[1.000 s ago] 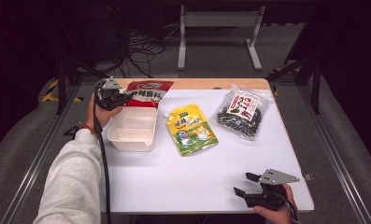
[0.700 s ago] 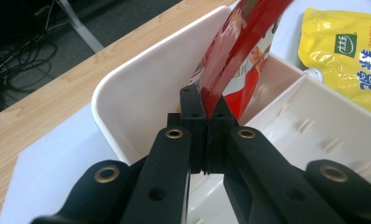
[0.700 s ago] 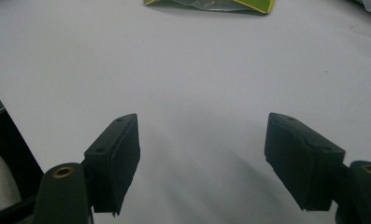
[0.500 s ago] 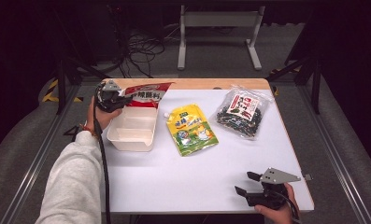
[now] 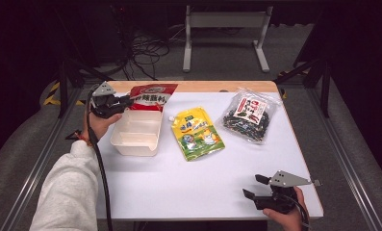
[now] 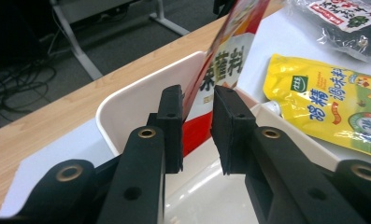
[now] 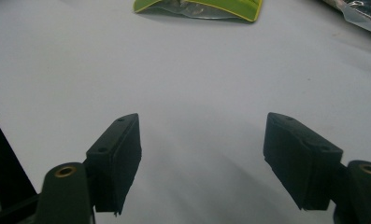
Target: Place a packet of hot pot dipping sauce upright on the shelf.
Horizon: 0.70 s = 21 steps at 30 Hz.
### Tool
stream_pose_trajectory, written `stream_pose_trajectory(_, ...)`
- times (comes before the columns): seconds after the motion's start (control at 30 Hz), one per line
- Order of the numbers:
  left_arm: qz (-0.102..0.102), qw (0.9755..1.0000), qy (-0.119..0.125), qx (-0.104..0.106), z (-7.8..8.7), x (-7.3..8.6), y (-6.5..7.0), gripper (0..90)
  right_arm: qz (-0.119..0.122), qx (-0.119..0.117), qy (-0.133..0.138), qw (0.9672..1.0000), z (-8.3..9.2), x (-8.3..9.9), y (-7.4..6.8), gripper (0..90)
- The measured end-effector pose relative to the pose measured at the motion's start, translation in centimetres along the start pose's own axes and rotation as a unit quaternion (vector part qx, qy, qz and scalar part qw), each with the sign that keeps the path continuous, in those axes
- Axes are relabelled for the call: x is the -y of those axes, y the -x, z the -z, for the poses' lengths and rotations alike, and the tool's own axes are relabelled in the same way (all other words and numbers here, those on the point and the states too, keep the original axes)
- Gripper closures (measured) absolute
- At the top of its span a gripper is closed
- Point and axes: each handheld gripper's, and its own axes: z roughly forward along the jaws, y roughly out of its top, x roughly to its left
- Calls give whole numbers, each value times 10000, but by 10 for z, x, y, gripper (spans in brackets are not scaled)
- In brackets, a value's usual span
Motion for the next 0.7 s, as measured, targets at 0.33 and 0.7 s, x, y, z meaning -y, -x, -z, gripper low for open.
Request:
stream_pose_trajectory(0.33, -228, 9995, 220, -34, 27, -1, 23, 660, 110, 30, 55, 9999, -2, -8, 5, 313)
stream_pose_trajectory(0.7, -535, 9973, 501, 101, 65, 11, 73, 537, 291, 94, 307, 9991, -2, -26, 17, 496)
